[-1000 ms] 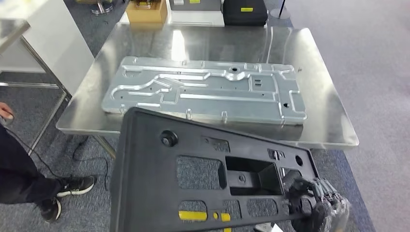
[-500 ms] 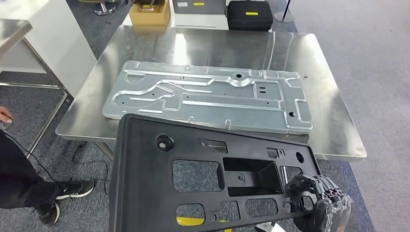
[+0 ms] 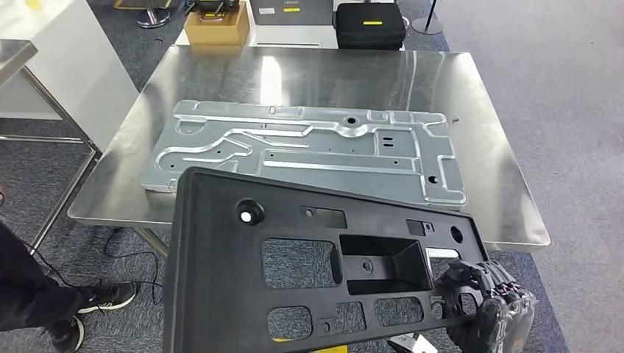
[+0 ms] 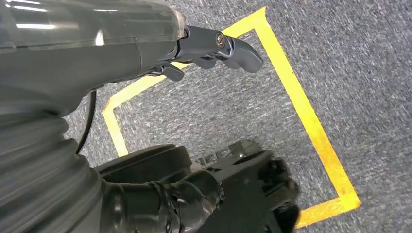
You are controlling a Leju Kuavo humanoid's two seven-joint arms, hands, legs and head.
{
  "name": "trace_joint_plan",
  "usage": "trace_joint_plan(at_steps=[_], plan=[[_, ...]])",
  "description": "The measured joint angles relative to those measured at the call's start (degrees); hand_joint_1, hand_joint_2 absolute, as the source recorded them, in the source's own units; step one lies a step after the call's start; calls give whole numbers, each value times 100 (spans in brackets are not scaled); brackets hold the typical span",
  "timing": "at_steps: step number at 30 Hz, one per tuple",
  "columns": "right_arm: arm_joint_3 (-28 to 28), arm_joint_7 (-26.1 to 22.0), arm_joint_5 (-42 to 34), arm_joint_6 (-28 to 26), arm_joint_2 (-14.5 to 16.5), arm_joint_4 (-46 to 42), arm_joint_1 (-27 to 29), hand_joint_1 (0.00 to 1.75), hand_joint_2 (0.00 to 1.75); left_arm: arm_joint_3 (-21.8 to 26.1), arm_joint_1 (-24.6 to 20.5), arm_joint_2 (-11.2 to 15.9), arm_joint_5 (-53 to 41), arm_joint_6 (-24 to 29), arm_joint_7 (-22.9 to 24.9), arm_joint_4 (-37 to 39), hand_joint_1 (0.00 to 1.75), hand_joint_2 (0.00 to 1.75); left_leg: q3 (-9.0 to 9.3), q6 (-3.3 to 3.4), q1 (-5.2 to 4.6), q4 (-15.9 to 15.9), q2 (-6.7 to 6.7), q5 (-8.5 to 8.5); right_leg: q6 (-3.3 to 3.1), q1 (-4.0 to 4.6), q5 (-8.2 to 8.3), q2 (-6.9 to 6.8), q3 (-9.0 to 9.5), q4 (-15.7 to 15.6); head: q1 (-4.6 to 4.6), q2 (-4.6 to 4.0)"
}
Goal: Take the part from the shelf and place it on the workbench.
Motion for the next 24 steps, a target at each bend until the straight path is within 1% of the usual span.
trace_joint_plan(at_steps=[1, 3, 4, 5, 6, 7, 8, 9, 10, 11, 12, 13, 14, 15, 16, 18, 19, 20, 21, 23, 24], plan=[[4, 0, 0, 0, -4, 1, -4, 173, 175, 0, -2, 2, 1, -1, 2, 0, 0, 175, 30, 12, -12, -68, -1, -34, 32, 5, -14, -2, 1, -1, -1, 0], [7, 0, 0, 0, -15, -3, -7, 173, 175, 0, 3, 0, 1, -1, 3, 0, 0, 175, 67, 46, 12, -146, -7, -34, 91, 4, -35, -13, 19, -9, -2, 0], [7, 0, 0, 0, -20, -5, -11, 173, 175, 0, 6, -1, 0, -1, 5, 0, 0, 175, 98, 70, 31, -187, -6, -26, 121, 2, -86, -17, 0, 61, 2, 0], [7, -1, 0, 0, -25, -8, -18, 173, 175, 0, 4, -3, -4, -1, 5, 0, 0, 175, 131, 95, 51, -226, -2, -18, 151, -4, -194, -18, -82, 246, 8, 0], [7, -2, 0, 0, -31, -8, -24, 173, 175, 0, 0, -4, -9, -1, 5, 0, 0, 175, 158, 111, 57, -244, 3, -22, 175, -24, -339, -18, -229, 538, 12, 0], [7, -4, 1, 0, -37, -8, -31, 173, 175, 0, -3, -5, -15, -1, 5, 0, 0, 175, 175, 122, 58, -250, 6, -36, 199, -38, -498, -19, -433, 899, 17, 0], [7, -7, 4, 0, -48, -7, -40, 173, 175, 0, -3, -6, -23, -2, 5, 0, 0, 175, 190, 127, 58, -248, 7, -54, 220, -55, -606, -20, -644, 1243, 16, 0], [7, -8, 12, 0, -60, -7, -53, 173, 175, 0, 0, -7, -32, -2, 7, 0, 0, 175, 211, 126, 58, -245, 6, -76, 236, -71, -607, -20, -792, 1443, 16, 0], [7, -2, 27, 0, -76, -6, -78, 173, 175, 0, 3, -7, -46, -5, 8, 0, 0, 175, 241, 121, 60, -243, 4, -101, 249, -88, -492, -21, -847, 1447, 16, 0], [7, 11, 48, 0, -96, -7, -114, 173, 175, 0, 3, -7, -64, -9, 8, 0, 0, 175, 281, 112, 62, -240, -1, -131, 257, -105, -276, -22, -796, 1241, 16, 0], [8, 32, 73, 0, -117, -7, -158, 173, 175, 0, 3, -9, -85, -13, 9, 0, 0, 175, 326, 95, 65, -236, -5, -166, 260, -119, -17, -23, -661, 876, 17, 0], [10, 63, 97, 0, -144, -5, -212, 173, 175, 0, -1, -11, -108, -16, 10, 0, 0, 175, 361, 67, 57, -230, -8, -204, 254, -120, 162, -23, -514, 526, 18, 0], [18, 98, 120, 0, -173, -4, -267, 173, 175, 0, -5, -12, -126, -18, 13, 0, 0, 175, 385, 33, 49, -220, -11, -238, 235, -112, 266, -19, -396, 255, 18, 0], [30, 138, 141, 0, -205, -2, -321, 173, 175, 0, -9, -13, -141, -19, 16, 0, 0, 175, 396, -1, 40, -217, -12, -263, 210, -100, 290, -15, -331, 105, 17, 0], [48, 190, 166, 0, -242, 2, -375, 173, 175, 0, -11, -12, -155, -19, 20, 0, 0, 175, 397, -37, 33, -221, -10, -277, 177, -82, 254, -8, -312, 73, 16, 0], [105, 330, 228, 2, -324, 16, -499, 173, 175, 0, -18, -11, -200, -22, 26, 0, 0, 175, 417, -100, 45, -229, -4, -306, 97, -83, 246, 3, -289, 37, 15, 0], [149, 423, 271, 7, -379, 33, -595, 173, 175, 0, -25, -11, -233, -28, 31, 0, 0, 175, 407, -129, 52, -172, -1, -351, 56, -89, 243, 6, -265, 16, 15, 0], [204, 527, 313, 16, -443, 60, -718, 173, 175, 0, -37, -11, -272, -39, 40, 0, 0, 175, 346, -152, 57, -13, 0, -439, 16, -98, 240, 6, -239, -6, 13, 0], [273, 639, 356, 30, -519, 102, -865, 173, 175, 0, -50, -11, -307, -55, 54, 0, 0, 175, 205, -168, 62, 272, 0, -570, -17, -100, 232, 4, -213, -21, 9, 0], [407, 840, 405, 69, -665, 215, -1151, 173, 175, 0, -69, -11, -362, -89, 82, 0, 0, 175, -224, -183, 62, 1028, 0, -851, -64, -80, 203, 3, -186, -24, 5, 0], [463, 921, 418, 97, -733, 281, -1277, 173, 175, 0, -72, -11, -381, -101, 93, 0, 0, 175, -417, -181, 61, 1306, 0, -891, -76, -64, 186, 4, -167, -23, 5, 0]])
